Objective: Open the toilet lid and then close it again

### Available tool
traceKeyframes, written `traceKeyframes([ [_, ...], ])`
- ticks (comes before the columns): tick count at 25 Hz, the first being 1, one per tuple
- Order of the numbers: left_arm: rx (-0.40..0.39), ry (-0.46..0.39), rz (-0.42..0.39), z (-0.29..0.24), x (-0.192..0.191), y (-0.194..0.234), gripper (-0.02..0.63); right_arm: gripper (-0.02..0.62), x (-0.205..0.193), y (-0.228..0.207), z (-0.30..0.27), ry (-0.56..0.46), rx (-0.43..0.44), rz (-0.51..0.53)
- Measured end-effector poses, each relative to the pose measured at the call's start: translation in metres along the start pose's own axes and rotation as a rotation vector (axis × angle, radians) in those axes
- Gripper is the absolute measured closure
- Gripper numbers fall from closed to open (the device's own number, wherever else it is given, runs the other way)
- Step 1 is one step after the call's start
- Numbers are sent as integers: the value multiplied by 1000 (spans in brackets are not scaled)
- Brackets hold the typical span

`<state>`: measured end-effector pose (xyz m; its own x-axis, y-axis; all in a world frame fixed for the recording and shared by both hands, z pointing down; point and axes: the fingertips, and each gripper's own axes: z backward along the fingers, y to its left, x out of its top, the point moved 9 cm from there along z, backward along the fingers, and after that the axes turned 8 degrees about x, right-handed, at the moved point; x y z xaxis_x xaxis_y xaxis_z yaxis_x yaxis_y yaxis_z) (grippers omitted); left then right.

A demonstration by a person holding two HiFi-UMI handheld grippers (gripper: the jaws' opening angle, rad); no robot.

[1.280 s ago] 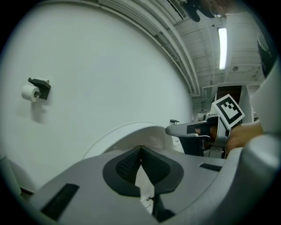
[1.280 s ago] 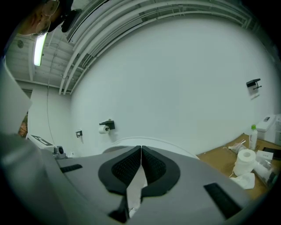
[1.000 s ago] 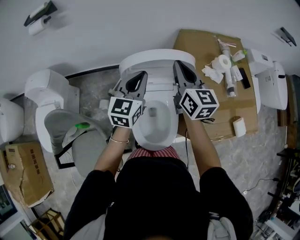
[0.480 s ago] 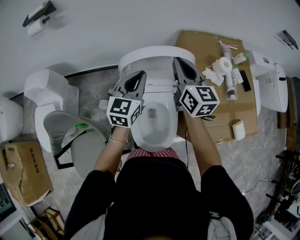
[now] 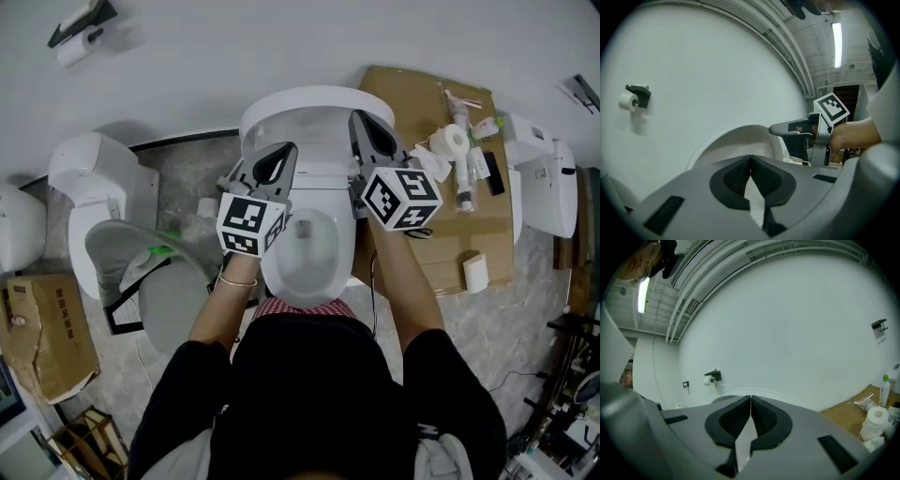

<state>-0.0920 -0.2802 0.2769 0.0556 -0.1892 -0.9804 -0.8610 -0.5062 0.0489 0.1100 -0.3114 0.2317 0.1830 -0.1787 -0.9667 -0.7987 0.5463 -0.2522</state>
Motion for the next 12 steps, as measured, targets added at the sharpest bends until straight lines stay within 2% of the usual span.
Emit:
traceKeyframes([
  [12, 27, 16, 12, -11, -5, 9, 603, 574, 5, -17, -22, -10, 20, -24],
])
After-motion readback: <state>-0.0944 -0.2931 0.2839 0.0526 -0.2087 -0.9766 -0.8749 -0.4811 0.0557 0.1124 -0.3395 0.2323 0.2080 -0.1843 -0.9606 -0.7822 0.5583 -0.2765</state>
